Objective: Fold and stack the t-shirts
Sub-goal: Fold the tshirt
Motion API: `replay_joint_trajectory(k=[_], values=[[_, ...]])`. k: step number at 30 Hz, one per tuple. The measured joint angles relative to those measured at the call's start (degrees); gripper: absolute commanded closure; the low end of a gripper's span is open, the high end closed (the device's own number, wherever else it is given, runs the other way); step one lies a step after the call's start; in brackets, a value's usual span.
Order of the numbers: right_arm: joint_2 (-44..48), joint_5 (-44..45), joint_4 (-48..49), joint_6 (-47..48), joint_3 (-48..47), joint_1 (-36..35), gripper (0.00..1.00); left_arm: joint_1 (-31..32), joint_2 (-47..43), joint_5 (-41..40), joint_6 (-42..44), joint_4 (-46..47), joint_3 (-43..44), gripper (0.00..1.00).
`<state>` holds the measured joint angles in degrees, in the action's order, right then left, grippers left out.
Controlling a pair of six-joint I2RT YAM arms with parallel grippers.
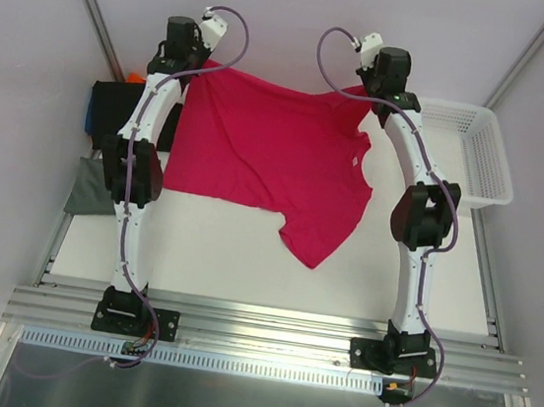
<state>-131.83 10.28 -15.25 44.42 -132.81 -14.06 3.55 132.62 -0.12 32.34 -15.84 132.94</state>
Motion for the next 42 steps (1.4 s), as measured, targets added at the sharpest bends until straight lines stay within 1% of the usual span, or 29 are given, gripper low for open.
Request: replay_joint_trajectory(k=[4,12,15,17,20,21,24,32,38,42], values=[[0.0,0.0,0.02,-0.28,0.0,0.0,1.0,0.15,0.28,0.0,1.6,0.33,-0.22,1.0],[0.04,0.66,-0.09,-0.68,0.0,0.02,0.99,0.13,0.28,-0.04,1.7,-0.39,-5.73,1.0],[1.05,1.11,-1.68,-2.1,0.0,0.28,0.99,0.15,-0.35,-0.11,1.07,-0.35,-6.51,1.0],[3.28,1.09,-3.32,-3.13,0.74,0.7,0.99,0.33,-2.29,-0.09,0.46,-0.5,-8.5,1.0],[10.6,0.76,-6.23,-4.0,4.37,1.4,1.0,1.2,-8.63,-0.15,0.04,-1.01,-14.23,1.0],[12.26,0.68,-7.02,-4.13,4.63,1.53,0.99,1.7,-11.23,-0.24,0.02,-1.11,-15.91,1.0],[21.38,0.15,-10.08,-4.68,4.94,1.73,0.99,4.28,-19.76,-0.42,0.02,-1.16,-19.34,1.0],[44.09,0.37,-16.0,-4.52,4.48,1.7,1.0,13.07,-41.07,-1.73,0.92,-0.76,-22.05,1.0],[56.72,2.89,-18.97,-2.45,5.09,1.68,1.0,14.53,-51.8,-4.83,1.84,-1.01,-22.38,1.0],[62.07,4.96,-20.06,-0.42,5.22,1.66,0.99,14.71,-56.92,-5.99,2.99,-1.27,-22.88,1.0]])
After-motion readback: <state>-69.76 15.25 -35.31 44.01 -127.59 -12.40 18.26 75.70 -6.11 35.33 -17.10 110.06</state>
